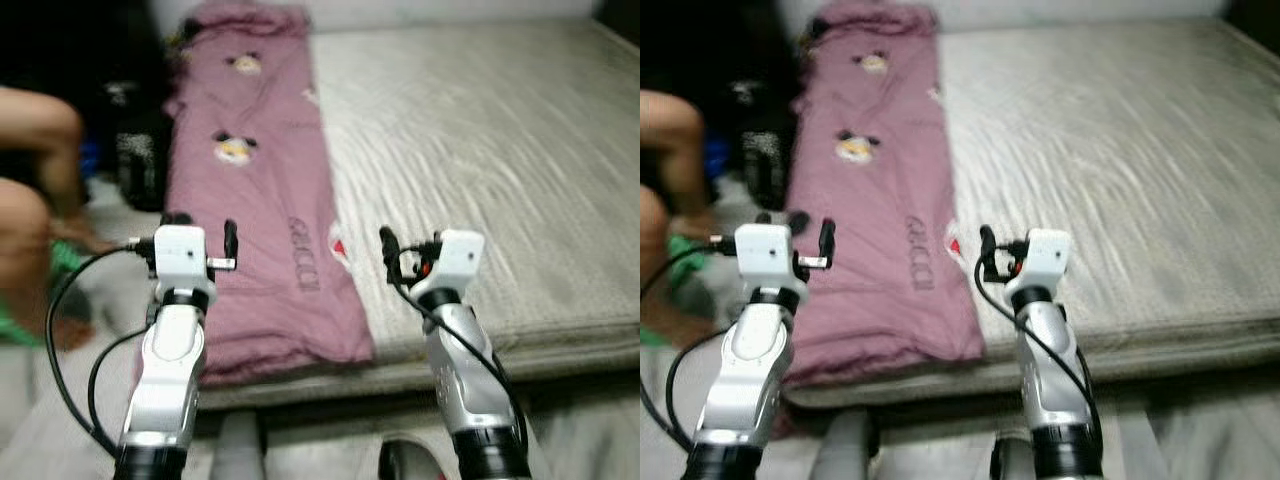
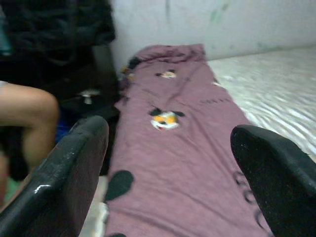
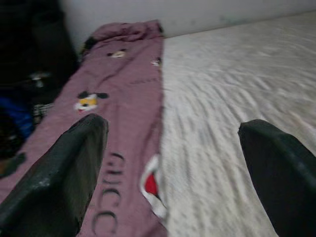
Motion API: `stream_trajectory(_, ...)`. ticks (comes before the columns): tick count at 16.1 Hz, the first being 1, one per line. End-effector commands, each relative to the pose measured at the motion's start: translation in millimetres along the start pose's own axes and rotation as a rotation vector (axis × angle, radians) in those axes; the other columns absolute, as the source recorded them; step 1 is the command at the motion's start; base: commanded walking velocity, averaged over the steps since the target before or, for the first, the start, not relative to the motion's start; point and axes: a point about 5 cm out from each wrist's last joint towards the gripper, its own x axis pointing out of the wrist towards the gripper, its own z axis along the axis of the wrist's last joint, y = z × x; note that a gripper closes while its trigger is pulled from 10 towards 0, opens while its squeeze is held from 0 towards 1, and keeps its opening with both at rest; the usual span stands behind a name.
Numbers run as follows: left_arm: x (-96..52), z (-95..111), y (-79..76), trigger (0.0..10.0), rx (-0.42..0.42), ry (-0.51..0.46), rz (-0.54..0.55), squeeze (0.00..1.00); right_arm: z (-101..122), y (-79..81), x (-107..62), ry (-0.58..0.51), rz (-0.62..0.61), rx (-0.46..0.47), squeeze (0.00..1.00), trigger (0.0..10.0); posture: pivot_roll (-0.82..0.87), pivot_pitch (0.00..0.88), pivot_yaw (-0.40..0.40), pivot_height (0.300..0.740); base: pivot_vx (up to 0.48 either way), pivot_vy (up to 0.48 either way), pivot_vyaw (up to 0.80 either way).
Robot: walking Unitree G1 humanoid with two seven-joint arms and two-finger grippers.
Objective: Clean up the room
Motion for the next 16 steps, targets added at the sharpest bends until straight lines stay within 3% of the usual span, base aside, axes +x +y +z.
stream_trajectory(1,0.8,-1,4.7,10.0,0.013,0.008,0.013,0.00,0,4.4,1.1,0.006,0.016,-0.011,0.00,10.0,0.04,0.000,0.025,0.709,0.000,0.000,0.00)
stream_trajectory(6,-0.9,-3,1.9,10.0,0.014,0.015,0.011,0.00,-1,2.5,-0.9,-0.001,0.007,-0.029,0.00,10.0,0.03,0.000,0.025,0.709,0.000,0.000,0.00)
stream_trajectory(10,0.1,-4,1.4,10.0,0.025,0.017,0.004,0.00,-1,2.5,-0.9,-0.001,0.009,-0.030,0.00,10.0,0.03,0.000,0.026,0.739,0.000,0.000,0.00)
stream_trajectory(13,0.7,-17,5.2,10.0,0.087,0.092,0.048,0.00,-2,2.5,-0.5,0.003,0.005,-0.030,0.00,10.0,0.03,0.000,0.025,0.740,0.000,0.000,0.00)
stream_trajectory(16,1.4,-20,4.4,10.0,0.072,0.113,0.048,0.00,-3,2.0,-0.3,0.006,0.009,-0.031,0.00,10.0,0.04,0.000,0.021,0.740,0.000,0.000,0.00)
